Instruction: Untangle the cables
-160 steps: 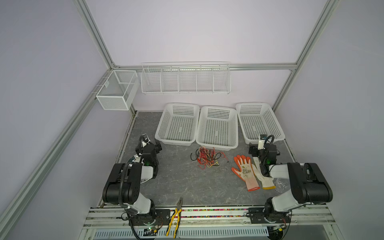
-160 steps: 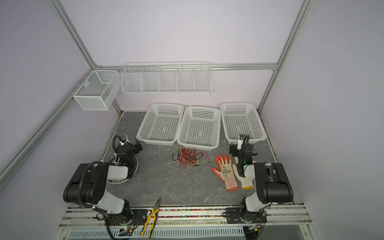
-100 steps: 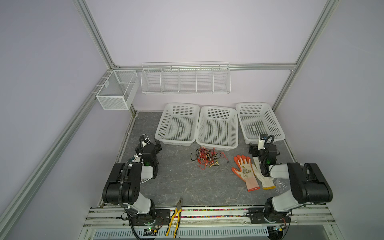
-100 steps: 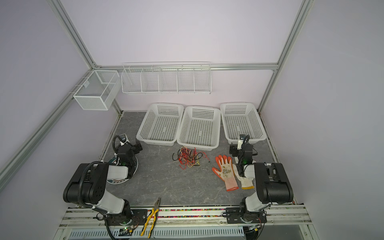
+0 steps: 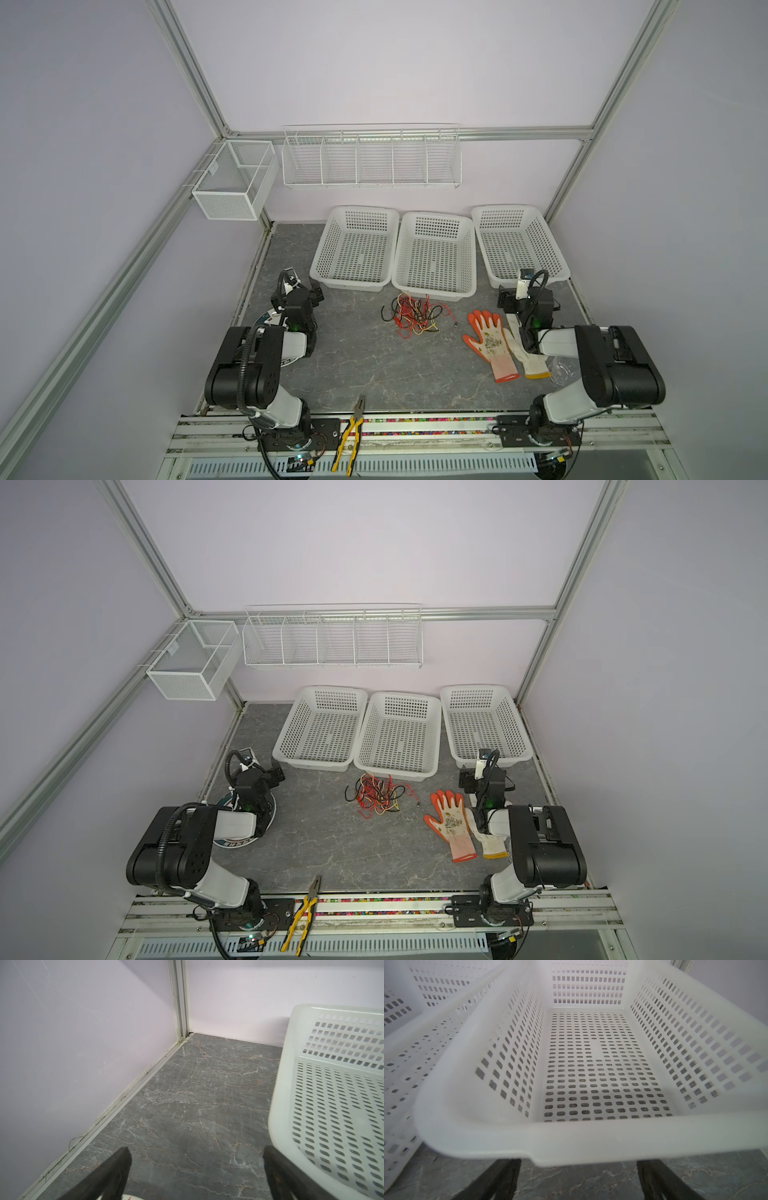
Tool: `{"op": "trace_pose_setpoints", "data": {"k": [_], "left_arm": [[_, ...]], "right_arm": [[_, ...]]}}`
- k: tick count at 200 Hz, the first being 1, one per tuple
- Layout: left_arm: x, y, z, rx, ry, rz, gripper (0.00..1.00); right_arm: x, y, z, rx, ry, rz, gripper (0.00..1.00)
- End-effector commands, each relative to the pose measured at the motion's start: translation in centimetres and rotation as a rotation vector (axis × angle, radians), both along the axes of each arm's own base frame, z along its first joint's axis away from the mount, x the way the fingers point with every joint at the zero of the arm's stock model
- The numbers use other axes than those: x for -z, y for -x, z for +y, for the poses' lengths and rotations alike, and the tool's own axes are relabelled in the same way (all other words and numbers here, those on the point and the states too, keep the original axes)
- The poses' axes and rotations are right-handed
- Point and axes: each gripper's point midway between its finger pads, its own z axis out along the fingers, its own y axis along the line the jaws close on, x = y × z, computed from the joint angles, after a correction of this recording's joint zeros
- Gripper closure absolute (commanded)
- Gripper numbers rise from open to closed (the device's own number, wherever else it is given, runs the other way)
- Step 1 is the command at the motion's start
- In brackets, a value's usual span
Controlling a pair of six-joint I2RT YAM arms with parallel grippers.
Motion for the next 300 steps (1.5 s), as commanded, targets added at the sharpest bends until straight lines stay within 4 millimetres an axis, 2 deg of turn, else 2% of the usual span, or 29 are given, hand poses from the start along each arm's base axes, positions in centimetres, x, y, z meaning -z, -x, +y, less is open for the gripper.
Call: {"op": "trace_pose_setpoints", "data": {"k": [1,66,119,157,177,218,258,300], "left_arm": [[-0.6,-0.2,-0.3,0.013,0.010,-0.026,0.00],[-0.7,0.1,0.0,-0.005,0.012,-0.036,0.00],[-3.2,1.6,0.6,-0.040,0.022,-0.067,0.00],[-5.0,1.5,-0.8,0.031,0.032,-0.021,0.00],[-6.1,1.8,-2.5,0.090,0.081,-0.013,0.00],[-7.8,2.7,-7.8,0.248,0.093,0.011,0.00],[-7.3,4.3,-12.1,0.384,0.148,0.051,0.00],[-6.4,6.4,-17.8,0.547,0.140,0.079,0.00]], "right_arm": [[-1.4,-0.6,0.1,-0.001,0.009,-0.044,0.12],[-1.5,-0.5,0.1,-0.001,0.012,-0.049,0.12],[-2.7,-0.8,0.0,0.026,0.032,0.009,0.12],[-3.3,-0.6,0.0,0.038,0.043,0.082,0.12],[-3.8,-0.2,0.3,0.035,0.028,0.081,0.12],[-4.3,0.1,1.5,-0.009,0.000,0.115,0.10],[-5.4,1.3,2.7,-0.029,-0.024,0.120,0.09],[-8.5,3.3,3.9,-0.054,-0.055,0.085,0.09]]}}
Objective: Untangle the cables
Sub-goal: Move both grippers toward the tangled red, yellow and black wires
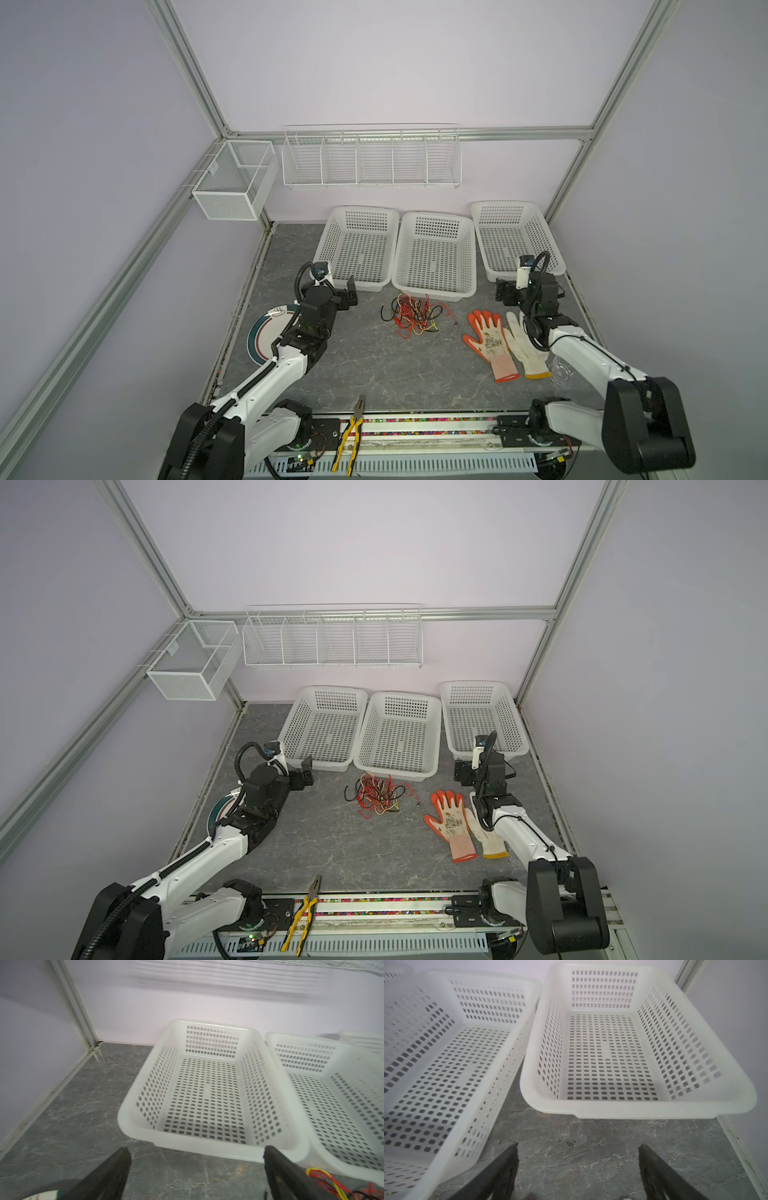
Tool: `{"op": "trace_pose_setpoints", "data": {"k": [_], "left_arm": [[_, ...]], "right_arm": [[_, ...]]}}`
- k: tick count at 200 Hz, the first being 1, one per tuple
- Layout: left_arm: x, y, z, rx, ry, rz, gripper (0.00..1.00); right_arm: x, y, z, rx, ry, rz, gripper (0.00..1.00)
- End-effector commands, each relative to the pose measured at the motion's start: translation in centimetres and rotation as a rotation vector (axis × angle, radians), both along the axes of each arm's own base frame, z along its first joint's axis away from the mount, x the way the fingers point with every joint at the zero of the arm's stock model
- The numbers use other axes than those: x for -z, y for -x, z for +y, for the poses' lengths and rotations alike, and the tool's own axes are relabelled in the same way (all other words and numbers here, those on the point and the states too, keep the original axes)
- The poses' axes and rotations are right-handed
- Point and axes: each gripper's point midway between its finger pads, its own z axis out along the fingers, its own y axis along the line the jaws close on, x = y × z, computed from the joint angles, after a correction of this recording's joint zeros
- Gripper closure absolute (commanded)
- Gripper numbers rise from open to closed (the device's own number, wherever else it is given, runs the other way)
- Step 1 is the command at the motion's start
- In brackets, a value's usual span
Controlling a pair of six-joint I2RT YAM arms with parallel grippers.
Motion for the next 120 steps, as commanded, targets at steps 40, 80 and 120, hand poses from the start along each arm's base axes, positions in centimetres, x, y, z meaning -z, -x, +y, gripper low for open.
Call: {"op": "trace_pose_setpoints", "data": {"k": [40,80,120], "left_arm": [[2.5,3.1,-6.8,0.196,0.022,0.050,0.00],[4.8,4.1,-9.7,0.263,0.052,0.093,0.00],[6.0,4.1,-11.4,0.285,0.094,0.097,0.00]], "right_arm": [[-3.0,2.8,3.5,-0.091,-0.040,0.052,0.05],[-3.7,5.2,8.1,-0.232,-0.069,0.070,0.00],[-2.9,7.3,12.5,-0.378,-0.077,0.113,0.01]]}}
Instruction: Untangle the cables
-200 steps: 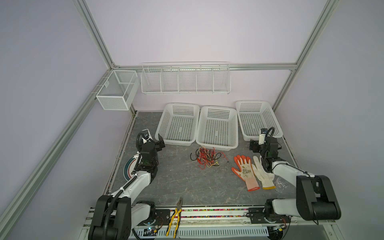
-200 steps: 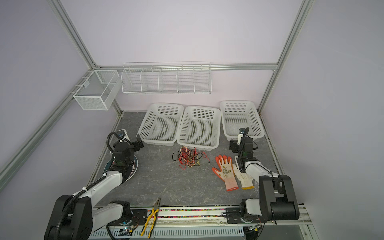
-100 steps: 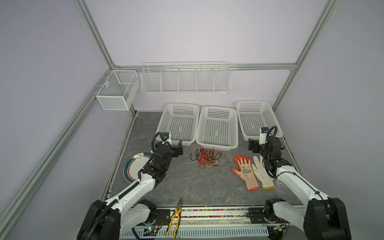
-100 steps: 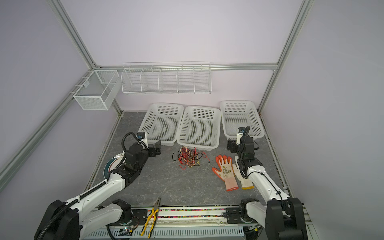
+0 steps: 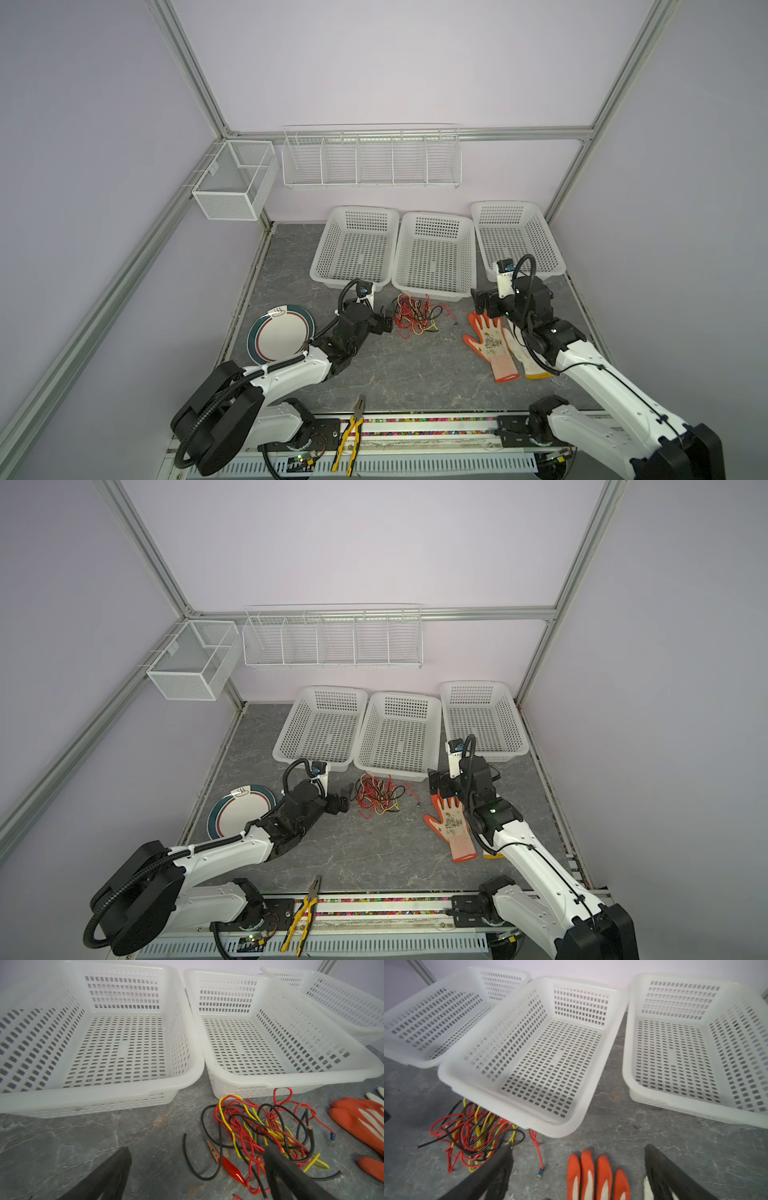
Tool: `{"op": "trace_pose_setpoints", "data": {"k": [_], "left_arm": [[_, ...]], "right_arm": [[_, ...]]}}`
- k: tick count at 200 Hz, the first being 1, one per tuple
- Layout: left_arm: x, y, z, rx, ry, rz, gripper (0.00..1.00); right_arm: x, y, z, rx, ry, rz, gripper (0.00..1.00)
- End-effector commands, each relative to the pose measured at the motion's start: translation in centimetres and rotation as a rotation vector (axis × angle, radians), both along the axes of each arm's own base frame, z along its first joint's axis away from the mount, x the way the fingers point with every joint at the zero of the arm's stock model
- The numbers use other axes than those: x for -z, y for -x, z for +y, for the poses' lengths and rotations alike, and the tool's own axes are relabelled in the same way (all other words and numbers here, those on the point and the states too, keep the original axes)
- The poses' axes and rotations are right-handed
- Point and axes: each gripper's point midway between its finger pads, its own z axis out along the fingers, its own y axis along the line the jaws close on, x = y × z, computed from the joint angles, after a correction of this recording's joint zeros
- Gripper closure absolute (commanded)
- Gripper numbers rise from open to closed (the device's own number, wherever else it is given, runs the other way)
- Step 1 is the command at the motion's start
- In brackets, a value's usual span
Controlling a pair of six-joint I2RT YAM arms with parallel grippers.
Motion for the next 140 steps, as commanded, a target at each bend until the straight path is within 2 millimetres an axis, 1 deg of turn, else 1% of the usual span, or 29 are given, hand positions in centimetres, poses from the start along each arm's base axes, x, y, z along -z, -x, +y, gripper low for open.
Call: {"op": "trace_pose_setpoints", "data": {"k": [1,40,64,84,115,140], "left_arm": [[-0.3,-0.2,-0.8,-0.005,0.087,-0.016,0.00],[1.1,-0.6,-1.6,0.009,0.108,-0.013,0.00],[2.0,-1.0,-2.3,0.022,0.104,-0.020,0.01],[2.1,-1.4,-2.9,0.030,0.132,-0.031,0.02],[2.2,-2.1,-4.1,0.024,0.137,-0.037,0.04],[2.3,-2.3,-5.1,0.025,0.126,-0.045,0.07]], "right_arm": [[0.4,1.3,2.2,-0.078,-0.018,0.044,0.01],[1.6,2.2,6.0,-0.211,-0.003,0.086,0.02],[3.5,2.7,8.1,-0.279,0.029,0.136,0.04],[5.0,3.1,9.6,-0.314,0.037,0.166,0.06],[6.4,3.9,11.9,-0.375,-0.009,0.192,0.08],[7.8,3.8,12.8,-0.388,0.018,0.211,0.10]]}}
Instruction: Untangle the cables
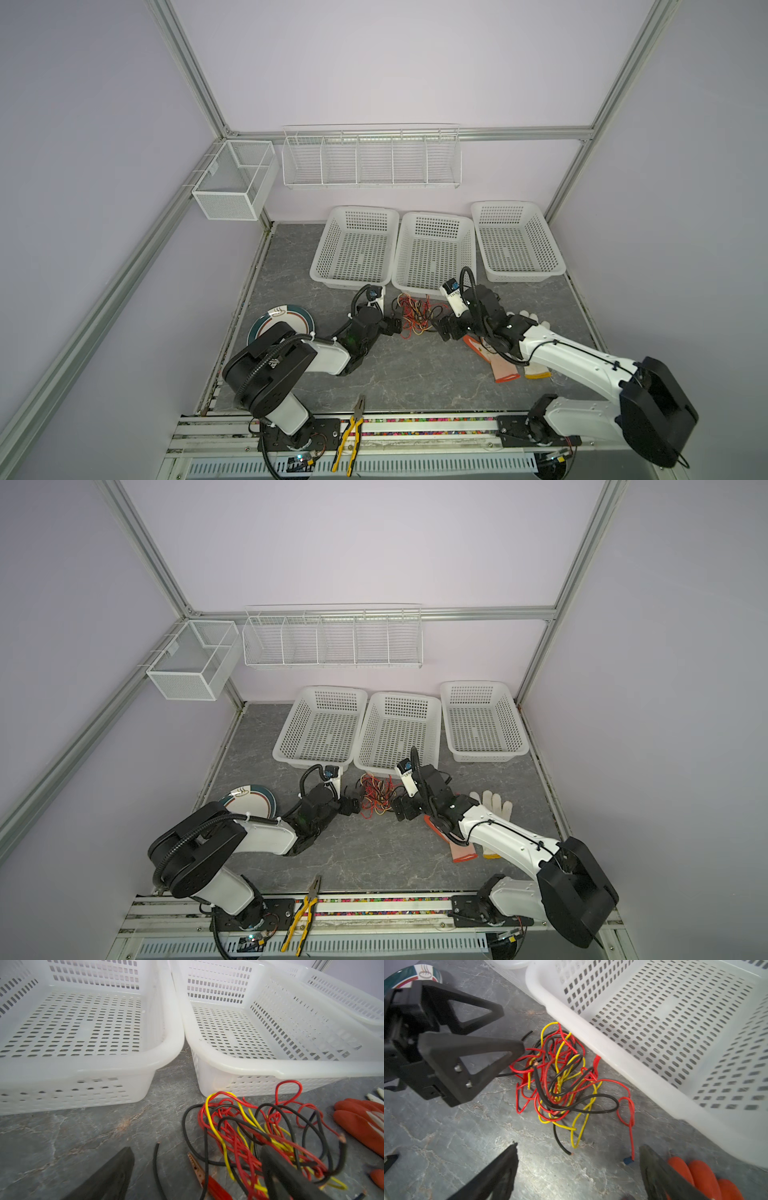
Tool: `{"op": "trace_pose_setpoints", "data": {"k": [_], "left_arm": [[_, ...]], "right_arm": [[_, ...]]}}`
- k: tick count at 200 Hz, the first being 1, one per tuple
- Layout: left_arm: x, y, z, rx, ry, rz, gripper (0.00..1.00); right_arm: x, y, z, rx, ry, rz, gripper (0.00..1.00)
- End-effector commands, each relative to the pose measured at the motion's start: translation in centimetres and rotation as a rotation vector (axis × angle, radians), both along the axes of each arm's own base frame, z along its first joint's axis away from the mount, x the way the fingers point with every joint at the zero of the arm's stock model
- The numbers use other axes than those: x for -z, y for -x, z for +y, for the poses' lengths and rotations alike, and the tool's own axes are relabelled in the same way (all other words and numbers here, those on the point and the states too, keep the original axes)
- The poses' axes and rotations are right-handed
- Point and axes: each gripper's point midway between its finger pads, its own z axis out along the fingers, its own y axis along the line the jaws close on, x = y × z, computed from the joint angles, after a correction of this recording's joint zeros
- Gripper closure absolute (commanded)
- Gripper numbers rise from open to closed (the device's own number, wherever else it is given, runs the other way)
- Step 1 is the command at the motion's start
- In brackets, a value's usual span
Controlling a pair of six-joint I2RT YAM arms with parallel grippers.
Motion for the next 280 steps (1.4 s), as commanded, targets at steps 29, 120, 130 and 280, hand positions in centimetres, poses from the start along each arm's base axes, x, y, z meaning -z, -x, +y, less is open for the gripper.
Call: {"op": "trace_pose_setpoints", "data": {"k": [29,120,130,280], "left_arm": [[-1.7,-1.0,-1.9,-0.022,0.039,-0.052,0.10],[-0.2,-1.0,-1.4,-0.061,-0.011,-0.024,0.38],[-0.2,-1.0,-1.4,-0.063,-0.012,-0.025,0.41],[-0.1,-0.7,0.8,-0.137,-0.050,-0.038,1.00]], "right_arm": [[2.1,-0.7,1.6,-0.008,0.011,0.019,0.14],[5.8,-1.8,2.5,-0.007,0.069,0.079,0.39],[5.9,-1.9,2.6,-0.011,0.069,0.080,0.47],[0.8,-1.4,3.9,-0.101,-0.005,-0.003,0.93]]}}
